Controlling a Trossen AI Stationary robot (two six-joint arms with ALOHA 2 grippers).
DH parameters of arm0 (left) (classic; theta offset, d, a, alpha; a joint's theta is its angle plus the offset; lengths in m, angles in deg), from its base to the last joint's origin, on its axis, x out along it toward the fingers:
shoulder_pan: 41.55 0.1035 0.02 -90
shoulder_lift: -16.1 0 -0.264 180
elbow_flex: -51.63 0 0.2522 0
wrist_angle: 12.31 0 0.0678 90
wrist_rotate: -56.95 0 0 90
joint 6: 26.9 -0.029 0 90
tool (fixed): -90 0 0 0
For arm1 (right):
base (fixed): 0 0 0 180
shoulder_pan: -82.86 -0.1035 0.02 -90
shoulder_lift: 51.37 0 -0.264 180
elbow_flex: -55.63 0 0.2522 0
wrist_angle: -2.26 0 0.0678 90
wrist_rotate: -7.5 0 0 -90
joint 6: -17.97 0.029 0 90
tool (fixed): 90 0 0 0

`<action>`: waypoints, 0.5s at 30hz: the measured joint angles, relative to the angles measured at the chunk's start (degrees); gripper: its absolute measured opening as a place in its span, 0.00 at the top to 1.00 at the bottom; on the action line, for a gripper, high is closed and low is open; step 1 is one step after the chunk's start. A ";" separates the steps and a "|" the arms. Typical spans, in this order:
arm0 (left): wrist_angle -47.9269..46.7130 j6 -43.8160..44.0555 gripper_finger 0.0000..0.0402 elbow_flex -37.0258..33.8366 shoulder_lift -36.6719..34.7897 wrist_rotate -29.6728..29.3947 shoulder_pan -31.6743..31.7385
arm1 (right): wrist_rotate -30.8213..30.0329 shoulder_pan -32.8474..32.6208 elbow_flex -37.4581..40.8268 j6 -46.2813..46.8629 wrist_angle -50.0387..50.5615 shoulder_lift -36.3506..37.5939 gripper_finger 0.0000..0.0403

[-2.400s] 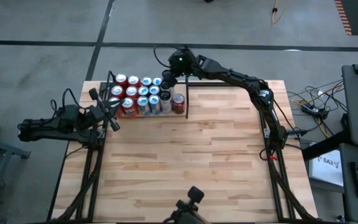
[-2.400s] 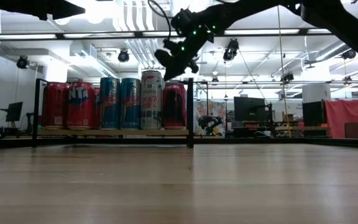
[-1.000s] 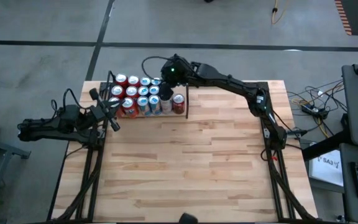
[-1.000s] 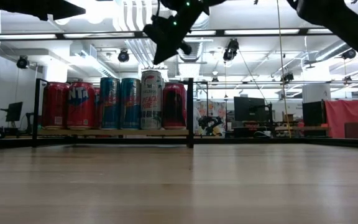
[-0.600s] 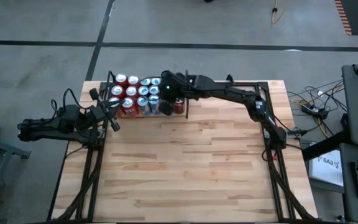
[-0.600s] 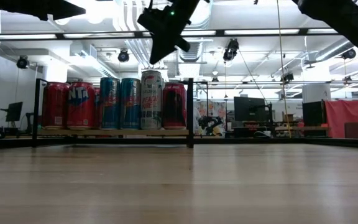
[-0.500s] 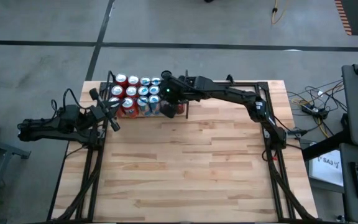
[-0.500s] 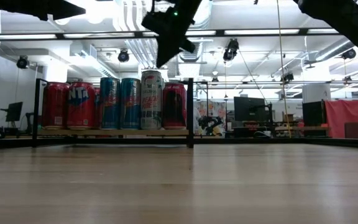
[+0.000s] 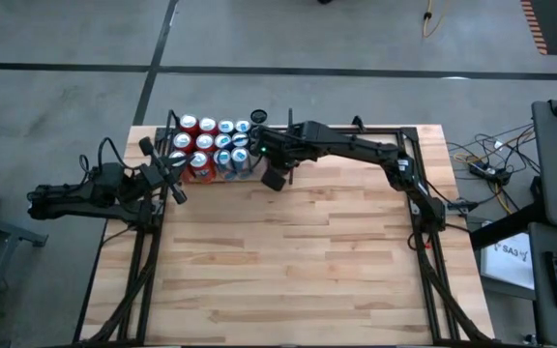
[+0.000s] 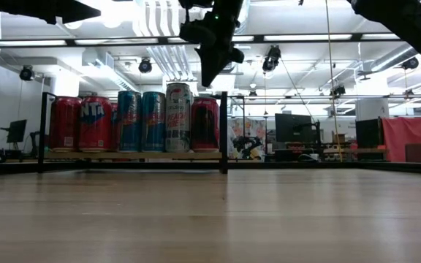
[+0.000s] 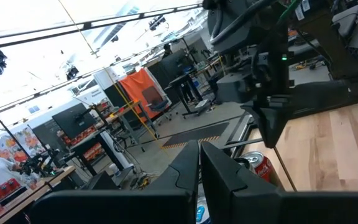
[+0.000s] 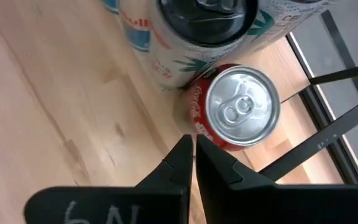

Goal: Place canned beverage on shelf
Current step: Adjust the soda cans on the shelf

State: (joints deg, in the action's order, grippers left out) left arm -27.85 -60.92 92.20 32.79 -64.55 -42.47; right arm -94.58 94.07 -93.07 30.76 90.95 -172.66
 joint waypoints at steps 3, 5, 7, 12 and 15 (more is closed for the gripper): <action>0.02 0.26 1.00 0.00 0.00 0.05 -0.01 | 0.13 -1.30 0.00 -1.60 1.11 0.34 0.98; 0.52 0.92 1.00 0.00 0.26 0.80 -0.01 | 0.30 -2.61 0.02 -1.94 3.21 0.98 0.98; 2.23 1.83 1.00 0.00 1.12 1.09 0.00 | 0.06 -4.00 0.02 -2.16 5.43 1.82 0.98; 3.55 6.69 1.00 1.47 6.24 1.11 -0.01 | 0.04 -7.96 0.09 -4.61 8.58 4.16 0.98; -1.50 11.69 1.00 4.42 10.32 1.10 -0.01 | 0.09 -10.00 0.10 -4.96 10.93 6.12 0.98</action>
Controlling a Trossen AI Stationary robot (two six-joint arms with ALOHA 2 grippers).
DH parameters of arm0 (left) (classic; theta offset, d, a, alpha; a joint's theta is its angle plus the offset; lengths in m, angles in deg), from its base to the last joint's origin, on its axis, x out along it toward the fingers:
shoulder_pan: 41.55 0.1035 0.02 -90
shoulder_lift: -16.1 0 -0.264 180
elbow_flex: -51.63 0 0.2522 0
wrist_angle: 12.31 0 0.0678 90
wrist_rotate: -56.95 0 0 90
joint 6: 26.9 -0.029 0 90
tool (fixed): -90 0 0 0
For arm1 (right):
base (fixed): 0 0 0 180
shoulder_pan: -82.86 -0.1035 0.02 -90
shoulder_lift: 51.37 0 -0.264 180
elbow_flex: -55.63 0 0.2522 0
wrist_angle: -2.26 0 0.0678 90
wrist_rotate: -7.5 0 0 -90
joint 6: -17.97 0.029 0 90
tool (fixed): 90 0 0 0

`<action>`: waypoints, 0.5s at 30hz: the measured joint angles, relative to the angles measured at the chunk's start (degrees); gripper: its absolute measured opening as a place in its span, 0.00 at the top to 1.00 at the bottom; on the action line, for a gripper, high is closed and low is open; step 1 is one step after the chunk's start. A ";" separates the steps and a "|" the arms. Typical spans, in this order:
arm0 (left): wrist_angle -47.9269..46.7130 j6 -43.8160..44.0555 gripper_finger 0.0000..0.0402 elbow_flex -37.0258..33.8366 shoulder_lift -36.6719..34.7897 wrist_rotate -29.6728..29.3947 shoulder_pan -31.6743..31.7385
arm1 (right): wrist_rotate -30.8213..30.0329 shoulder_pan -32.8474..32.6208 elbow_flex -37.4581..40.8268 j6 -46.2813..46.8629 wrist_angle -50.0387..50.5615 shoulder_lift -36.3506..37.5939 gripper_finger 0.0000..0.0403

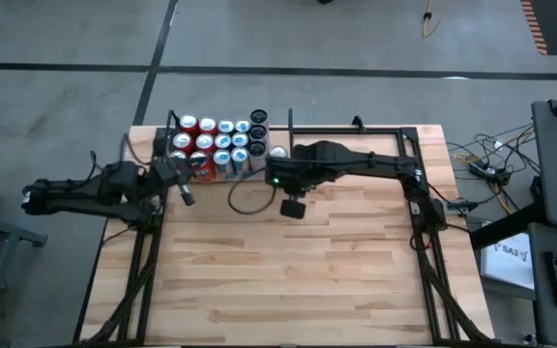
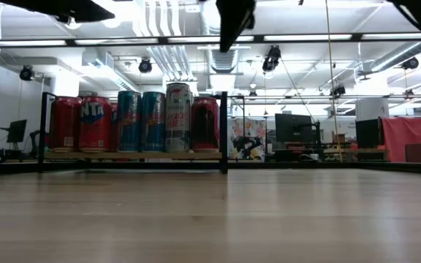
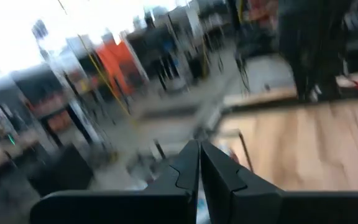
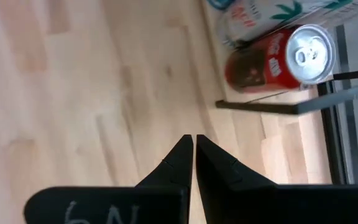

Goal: Place canned beverage on shelf
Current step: Adjust the soda cans on the shelf

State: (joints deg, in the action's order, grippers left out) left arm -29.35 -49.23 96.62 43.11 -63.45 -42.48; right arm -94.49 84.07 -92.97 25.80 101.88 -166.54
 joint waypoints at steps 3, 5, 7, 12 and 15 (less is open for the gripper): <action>-11.05 8.79 1.00 3.51 3.38 -1.06 0.00 | -0.05 -1.36 0.06 -0.24 1.08 2.49 0.98; -17.71 15.18 1.00 6.02 5.86 -2.98 0.00 | -0.11 -2.10 0.12 -0.92 1.28 4.25 0.98; -25.11 22.36 1.00 8.72 8.25 -4.53 0.00 | -0.11 -2.76 0.31 -1.25 1.24 5.90 0.98; -43.24 38.65 1.00 16.89 13.66 -5.02 0.00 | -0.11 -3.37 1.44 -2.90 1.08 9.11 0.98; -52.04 45.05 1.00 20.47 17.18 -5.04 0.00 | -0.09 -3.32 3.39 -4.61 0.81 11.06 0.98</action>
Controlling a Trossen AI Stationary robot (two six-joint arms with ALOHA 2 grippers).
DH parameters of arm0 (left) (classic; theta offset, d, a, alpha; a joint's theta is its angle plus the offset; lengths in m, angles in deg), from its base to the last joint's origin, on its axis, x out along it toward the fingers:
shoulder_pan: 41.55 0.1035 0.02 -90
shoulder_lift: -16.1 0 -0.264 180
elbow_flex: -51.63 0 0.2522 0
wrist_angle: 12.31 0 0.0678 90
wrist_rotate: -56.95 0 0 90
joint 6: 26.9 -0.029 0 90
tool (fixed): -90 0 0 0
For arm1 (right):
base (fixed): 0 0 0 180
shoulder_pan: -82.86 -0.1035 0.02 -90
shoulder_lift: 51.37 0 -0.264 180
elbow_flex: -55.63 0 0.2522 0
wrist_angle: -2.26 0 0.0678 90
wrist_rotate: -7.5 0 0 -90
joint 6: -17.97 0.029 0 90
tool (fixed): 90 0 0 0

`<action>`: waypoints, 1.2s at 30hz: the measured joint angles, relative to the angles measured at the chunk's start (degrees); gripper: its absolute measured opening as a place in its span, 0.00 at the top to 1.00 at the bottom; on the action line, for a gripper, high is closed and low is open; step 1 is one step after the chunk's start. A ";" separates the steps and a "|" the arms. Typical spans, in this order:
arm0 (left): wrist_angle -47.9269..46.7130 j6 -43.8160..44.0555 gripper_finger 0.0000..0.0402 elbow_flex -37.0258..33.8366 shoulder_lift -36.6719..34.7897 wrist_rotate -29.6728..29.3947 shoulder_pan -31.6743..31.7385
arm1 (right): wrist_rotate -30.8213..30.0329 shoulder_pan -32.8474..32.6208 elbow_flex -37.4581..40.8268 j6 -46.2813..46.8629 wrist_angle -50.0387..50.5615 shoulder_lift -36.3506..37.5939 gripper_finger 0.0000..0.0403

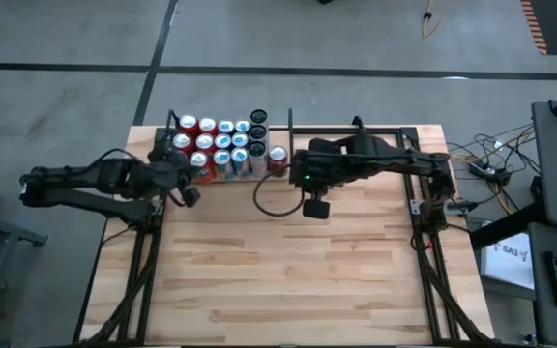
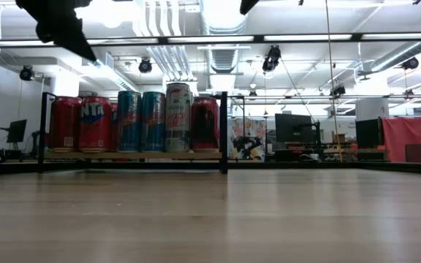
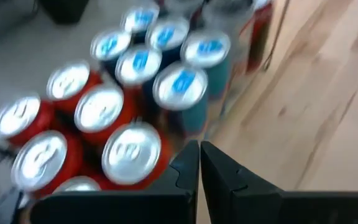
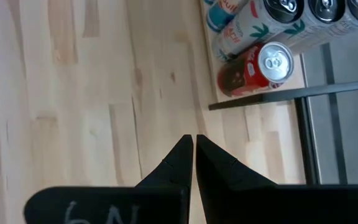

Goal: Place canned beverage on shelf
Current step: Adjust the soda cans on the shelf

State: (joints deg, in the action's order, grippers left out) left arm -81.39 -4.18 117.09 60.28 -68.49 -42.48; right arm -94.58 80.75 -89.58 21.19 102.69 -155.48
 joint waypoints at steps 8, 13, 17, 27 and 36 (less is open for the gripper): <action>-6.24 -0.03 1.00 1.87 7.37 -0.07 0.86 | 0.02 -0.02 11.46 -0.24 -6.78 8.93 0.98; -6.22 -7.20 1.00 1.87 10.74 -0.06 1.20 | 0.02 0.00 20.62 1.77 -11.35 15.62 0.98; -6.16 -15.87 1.00 2.55 11.42 3.88 2.01 | 0.02 0.00 27.48 2.73 -16.59 20.61 0.98; -6.69 -25.88 1.00 6.57 11.74 7.98 14.41 | 0.03 0.00 39.27 0.94 -28.83 27.86 0.98; -6.30 -27.86 1.00 5.95 14.23 12.92 22.76 | 0.02 0.00 40.73 0.61 -29.53 27.56 0.98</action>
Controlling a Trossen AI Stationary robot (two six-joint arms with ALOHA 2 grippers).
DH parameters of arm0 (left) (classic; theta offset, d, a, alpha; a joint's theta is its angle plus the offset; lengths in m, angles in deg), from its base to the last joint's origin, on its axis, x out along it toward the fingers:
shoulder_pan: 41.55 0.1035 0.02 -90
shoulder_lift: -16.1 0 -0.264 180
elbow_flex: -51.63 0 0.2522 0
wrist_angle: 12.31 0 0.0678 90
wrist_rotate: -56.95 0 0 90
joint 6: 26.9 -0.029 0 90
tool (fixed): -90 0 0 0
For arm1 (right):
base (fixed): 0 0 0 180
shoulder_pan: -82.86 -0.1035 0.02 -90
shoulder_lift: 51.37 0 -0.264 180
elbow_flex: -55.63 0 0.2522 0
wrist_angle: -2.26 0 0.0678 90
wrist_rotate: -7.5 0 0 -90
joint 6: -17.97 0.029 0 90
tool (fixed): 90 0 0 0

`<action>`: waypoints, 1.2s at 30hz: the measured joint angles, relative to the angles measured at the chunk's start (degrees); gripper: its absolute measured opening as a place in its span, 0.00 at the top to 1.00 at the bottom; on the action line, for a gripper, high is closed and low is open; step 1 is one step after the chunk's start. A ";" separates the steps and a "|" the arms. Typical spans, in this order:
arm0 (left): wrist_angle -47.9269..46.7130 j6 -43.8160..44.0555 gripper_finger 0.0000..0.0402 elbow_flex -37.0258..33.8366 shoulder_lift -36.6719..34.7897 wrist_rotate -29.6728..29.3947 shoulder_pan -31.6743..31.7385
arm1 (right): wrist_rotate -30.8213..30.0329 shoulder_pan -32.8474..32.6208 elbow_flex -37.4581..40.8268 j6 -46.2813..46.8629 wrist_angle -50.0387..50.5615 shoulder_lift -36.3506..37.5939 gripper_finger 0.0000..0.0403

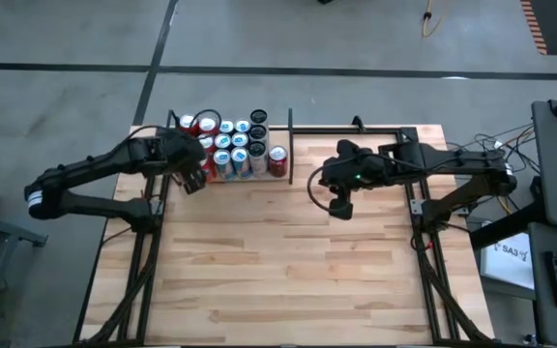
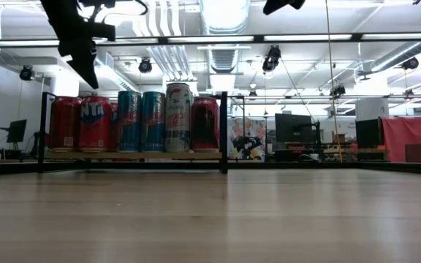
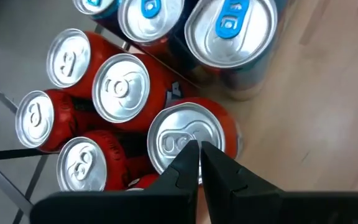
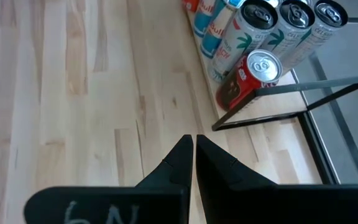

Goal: Place canned beverage on shelf
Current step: Adjust the soda cans on the shelf

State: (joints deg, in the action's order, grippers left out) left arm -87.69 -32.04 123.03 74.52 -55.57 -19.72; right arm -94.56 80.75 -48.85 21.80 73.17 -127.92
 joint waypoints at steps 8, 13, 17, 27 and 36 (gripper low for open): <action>0.60 -1.90 1.00 -0.10 2.81 0.00 0.06 | -0.02 0.00 0.00 -0.75 -0.38 -0.13 0.98; 1.44 -1.91 1.00 -0.12 3.14 0.04 0.06 | -0.02 0.00 0.00 -0.85 -0.39 -0.13 0.98; 2.06 -1.91 1.00 -0.14 3.14 0.07 0.06 | -0.02 0.00 0.00 -0.87 -0.39 -0.13 0.98; 2.88 -2.54 1.00 -0.91 3.21 0.21 0.32 | -0.04 0.00 0.00 -0.87 -0.41 -0.13 0.98; 3.94 -2.54 1.00 -1.23 3.21 0.20 0.32 | -0.06 0.00 0.00 -0.87 -0.46 -0.13 0.98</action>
State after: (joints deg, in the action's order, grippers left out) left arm -83.75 -34.58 121.80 77.73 -55.37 -19.40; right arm -94.62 80.75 -48.85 20.93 72.71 -128.05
